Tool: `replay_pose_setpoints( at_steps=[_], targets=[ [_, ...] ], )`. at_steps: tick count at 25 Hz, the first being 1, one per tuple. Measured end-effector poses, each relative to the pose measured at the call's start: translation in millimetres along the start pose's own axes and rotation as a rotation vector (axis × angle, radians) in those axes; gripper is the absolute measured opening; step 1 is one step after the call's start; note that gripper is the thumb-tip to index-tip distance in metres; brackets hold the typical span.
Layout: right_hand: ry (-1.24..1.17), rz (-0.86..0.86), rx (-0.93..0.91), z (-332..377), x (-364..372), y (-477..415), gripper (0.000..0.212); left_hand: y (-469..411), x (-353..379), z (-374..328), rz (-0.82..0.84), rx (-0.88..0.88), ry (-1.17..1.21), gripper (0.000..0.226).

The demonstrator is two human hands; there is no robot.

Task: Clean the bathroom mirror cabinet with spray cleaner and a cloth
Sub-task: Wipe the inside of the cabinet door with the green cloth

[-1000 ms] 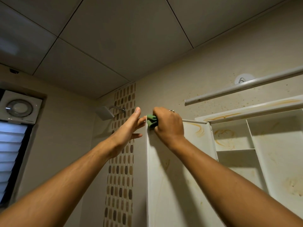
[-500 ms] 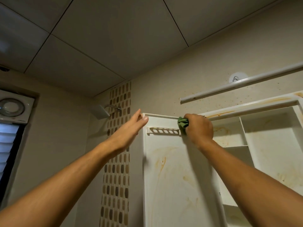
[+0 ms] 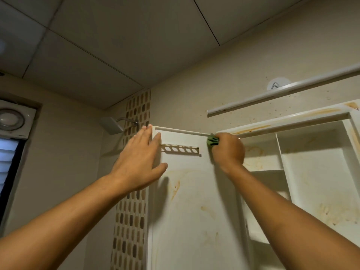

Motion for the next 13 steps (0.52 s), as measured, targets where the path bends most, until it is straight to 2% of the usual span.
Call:
replay_pose_setpoints(
  at_steps=[2,4,5,6,7,8,9,11,13],
  targets=[
    [-0.119,0.069,-0.266,42.6,11.8,8.2,0.028,-8.6,-4.1,-18.6,-0.090,0.003,-0.139,0.087],
    [-0.049,0.078,-0.463,37.8,8.5,8.7,0.030,-14.4,0.7,-37.9,-0.098,0.037,-0.221,0.089],
    [0.024,0.053,-0.407,8.3,5.5,0.4,0.028,-15.9,8.6,-47.7,-0.072,0.061,-0.242,0.089],
    [0.093,0.010,-0.255,-25.7,0.7,-6.3,0.028,-16.4,17.1,-55.7,-0.045,0.084,-0.253,0.089],
    [0.122,-0.014,-0.108,-47.8,-0.8,-7.0,0.030,-15.3,24.3,-61.1,-0.017,0.093,-0.258,0.090],
    [0.084,-0.046,-0.066,-48.4,0.0,-5.5,0.031,-14.5,30.3,-65.1,0.004,0.090,-0.252,0.092],
    [0.007,-0.048,-0.127,-28.4,2.1,-1.5,0.031,-14.8,33.1,-66.9,0.009,0.081,-0.237,0.093],
    [-0.135,-0.012,-0.406,14.3,12.2,16.5,0.034,-16.2,33.7,-68.6,-0.006,0.059,-0.203,0.095],
    [-0.113,-0.006,-0.556,6.5,11.1,16.9,0.037,-17.5,33.0,-70.6,-0.017,0.056,-0.179,0.096]
  ],
)
Point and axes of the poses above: each hand's wrist, its own y-axis away from the middle knuckle, its own x-axis out of the palm, z = x × y, the point moved 10 cm from there along -y, towards the middle knuckle, and after that the axes turned 6 degrees about -x, right-handed, at the moved point
